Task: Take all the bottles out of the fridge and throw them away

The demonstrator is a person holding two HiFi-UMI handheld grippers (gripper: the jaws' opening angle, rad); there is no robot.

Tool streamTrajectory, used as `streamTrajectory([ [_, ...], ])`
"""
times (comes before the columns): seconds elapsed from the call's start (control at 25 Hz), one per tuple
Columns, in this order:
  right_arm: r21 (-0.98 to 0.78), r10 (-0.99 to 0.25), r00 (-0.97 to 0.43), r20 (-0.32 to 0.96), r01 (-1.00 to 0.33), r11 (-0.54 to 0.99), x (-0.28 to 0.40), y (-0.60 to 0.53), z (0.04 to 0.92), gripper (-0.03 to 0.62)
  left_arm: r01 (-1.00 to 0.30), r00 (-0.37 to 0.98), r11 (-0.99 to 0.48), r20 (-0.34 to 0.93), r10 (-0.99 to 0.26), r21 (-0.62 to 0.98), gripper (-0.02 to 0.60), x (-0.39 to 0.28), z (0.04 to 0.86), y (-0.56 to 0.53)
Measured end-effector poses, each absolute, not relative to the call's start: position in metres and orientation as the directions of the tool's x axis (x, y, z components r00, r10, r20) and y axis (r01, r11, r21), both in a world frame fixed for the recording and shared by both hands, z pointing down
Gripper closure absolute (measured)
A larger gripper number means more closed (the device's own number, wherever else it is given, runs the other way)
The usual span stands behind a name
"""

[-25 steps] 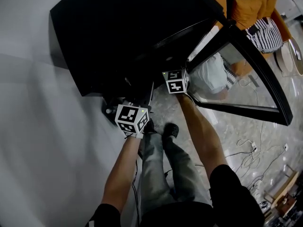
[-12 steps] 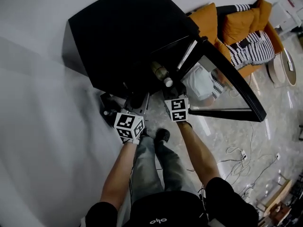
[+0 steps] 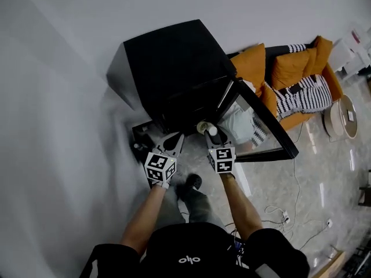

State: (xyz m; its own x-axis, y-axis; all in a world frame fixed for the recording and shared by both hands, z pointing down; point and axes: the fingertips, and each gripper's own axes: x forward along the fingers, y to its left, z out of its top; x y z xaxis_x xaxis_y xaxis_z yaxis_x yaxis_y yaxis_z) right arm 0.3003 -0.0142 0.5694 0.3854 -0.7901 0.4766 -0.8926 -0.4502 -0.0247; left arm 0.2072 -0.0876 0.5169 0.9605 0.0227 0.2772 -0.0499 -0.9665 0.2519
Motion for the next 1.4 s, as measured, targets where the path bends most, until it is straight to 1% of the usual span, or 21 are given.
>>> streamTrajectory([
  [0.2, -0.03, -0.817, 0.344, 0.462, -0.915, -0.402, 0.27, -0.016, 0.528, 0.398, -0.122, 0.96, -0.965, 0.274, -0.056, 0.231, 0.575, 0.161, 0.487, -0.107],
  [0.36, -0.025, -0.849, 0.277, 0.45, -0.947, -0.322, 0.232, -0.037, 0.508, 0.398, -0.199, 0.955, -0.953, 0.263, -0.136, 0.228, 0.575, 0.117, 0.475, -0.129],
  [0.64, -0.025, -0.899, 0.129, 0.42, -0.988, -0.153, 0.145, -0.086, 0.484, 0.398, -0.335, 0.928, -0.916, 0.245, -0.281, 0.22, 0.575, 0.029, 0.457, -0.156],
  [0.92, -0.034, -0.915, -0.023, 0.402, -0.999, 0.01, 0.054, -0.116, 0.466, 0.398, -0.468, 0.878, -0.854, 0.228, -0.421, 0.228, 0.575, -0.056, 0.44, -0.166],
  [1.12, -0.031, -0.911, -0.095, 0.401, -0.995, 0.09, 0.014, -0.126, 0.462, 0.398, -0.514, 0.854, -0.828, 0.224, -0.469, 0.224, 0.575, -0.087, 0.437, -0.166],
  [1.4, -0.03, -0.894, -0.17, 0.415, -0.984, 0.173, 0.001, -0.14, 0.463, 0.398, -0.571, 0.818, -0.791, 0.237, -0.524, 0.219, 0.575, -0.104, 0.435, -0.176],
])
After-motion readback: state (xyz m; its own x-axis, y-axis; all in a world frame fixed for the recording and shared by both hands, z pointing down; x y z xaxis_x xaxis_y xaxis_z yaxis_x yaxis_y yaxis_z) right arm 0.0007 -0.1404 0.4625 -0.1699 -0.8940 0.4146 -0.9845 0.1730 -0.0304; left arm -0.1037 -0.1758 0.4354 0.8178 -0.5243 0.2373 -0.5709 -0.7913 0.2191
